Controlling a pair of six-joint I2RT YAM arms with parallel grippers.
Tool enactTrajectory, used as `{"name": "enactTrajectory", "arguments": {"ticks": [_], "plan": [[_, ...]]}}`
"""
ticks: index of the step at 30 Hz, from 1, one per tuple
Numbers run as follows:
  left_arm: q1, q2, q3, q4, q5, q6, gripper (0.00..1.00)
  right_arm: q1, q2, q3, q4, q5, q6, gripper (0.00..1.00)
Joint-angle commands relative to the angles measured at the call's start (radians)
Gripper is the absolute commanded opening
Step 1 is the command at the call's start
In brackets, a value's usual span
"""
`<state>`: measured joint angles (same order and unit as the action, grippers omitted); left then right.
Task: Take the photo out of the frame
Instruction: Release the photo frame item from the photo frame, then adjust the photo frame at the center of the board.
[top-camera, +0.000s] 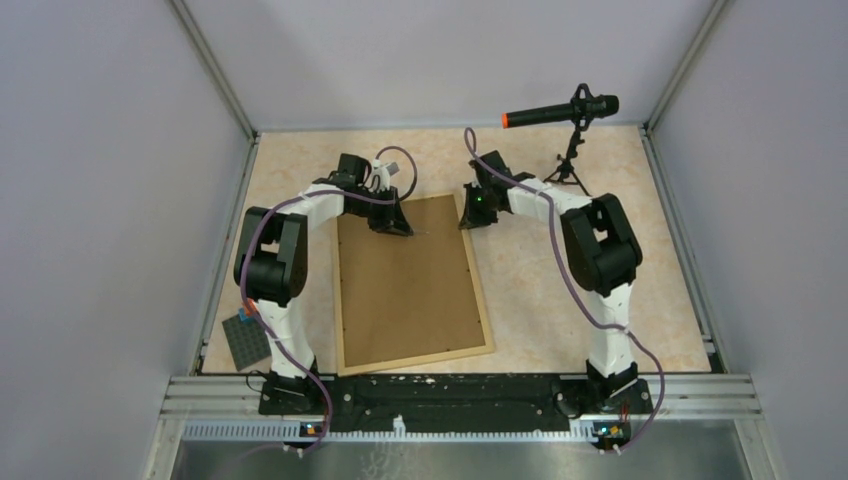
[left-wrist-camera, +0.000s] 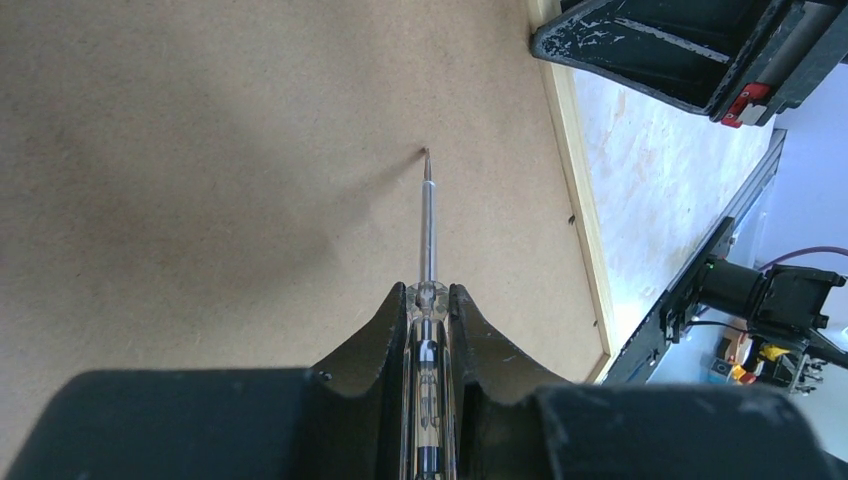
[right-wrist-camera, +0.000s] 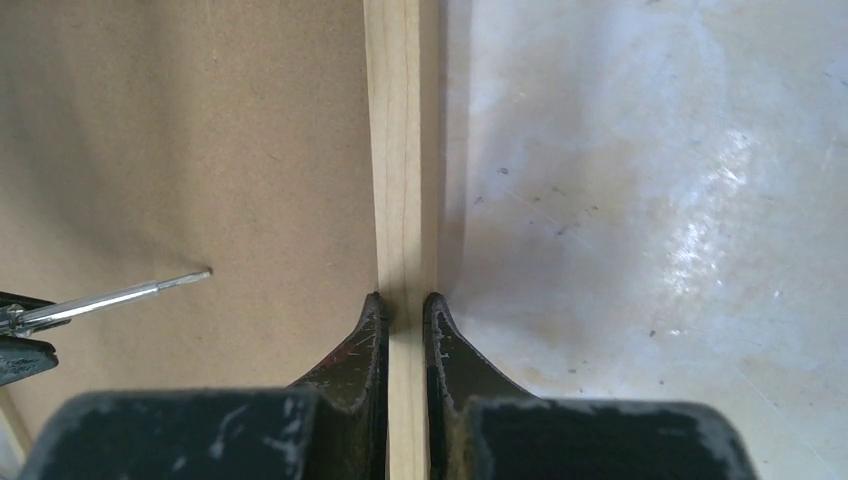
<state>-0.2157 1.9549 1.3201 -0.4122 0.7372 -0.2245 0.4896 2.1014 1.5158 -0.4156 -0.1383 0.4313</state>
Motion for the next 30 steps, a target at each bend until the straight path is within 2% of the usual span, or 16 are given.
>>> {"name": "enactTrajectory", "arguments": {"ticks": [1, 8, 11, 13, 14, 18, 24, 30], "plan": [[0.005, -0.026, 0.019, 0.011, 0.018, 0.028, 0.0, -0.034, -0.036, -0.071, -0.048, 0.026, 0.068, 0.0], [0.005, -0.019, 0.045, -0.003, 0.013, 0.059, 0.0, -0.049, -0.066, -0.109, -0.043, 0.035, 0.109, 0.02], [0.006, -0.022, 0.05, -0.004, 0.014, 0.069, 0.0, -0.042, -0.078, -0.105, -0.029, 0.011, 0.07, 0.36], [0.005, -0.026, 0.05, -0.002, 0.015, 0.07, 0.0, -0.033, -0.082, -0.07, -0.035, 0.032, 0.046, 0.49], [0.006, -0.027, 0.049, 0.0, 0.016, 0.068, 0.0, -0.029, -0.079, -0.056, -0.037, 0.04, 0.036, 0.5], [0.006, -0.027, 0.044, 0.001, 0.016, 0.063, 0.0, -0.021, -0.052, -0.008, -0.053, 0.051, 0.019, 0.5], [0.006, -0.03, 0.042, -0.003, 0.01, 0.067, 0.0, -0.014, -0.009, -0.003, -0.078, 0.069, -0.002, 0.41], [0.006, -0.036, 0.026, 0.0, 0.009, 0.066, 0.0, 0.009, 0.019, 0.004, -0.091, 0.099, -0.019, 0.41]]}}
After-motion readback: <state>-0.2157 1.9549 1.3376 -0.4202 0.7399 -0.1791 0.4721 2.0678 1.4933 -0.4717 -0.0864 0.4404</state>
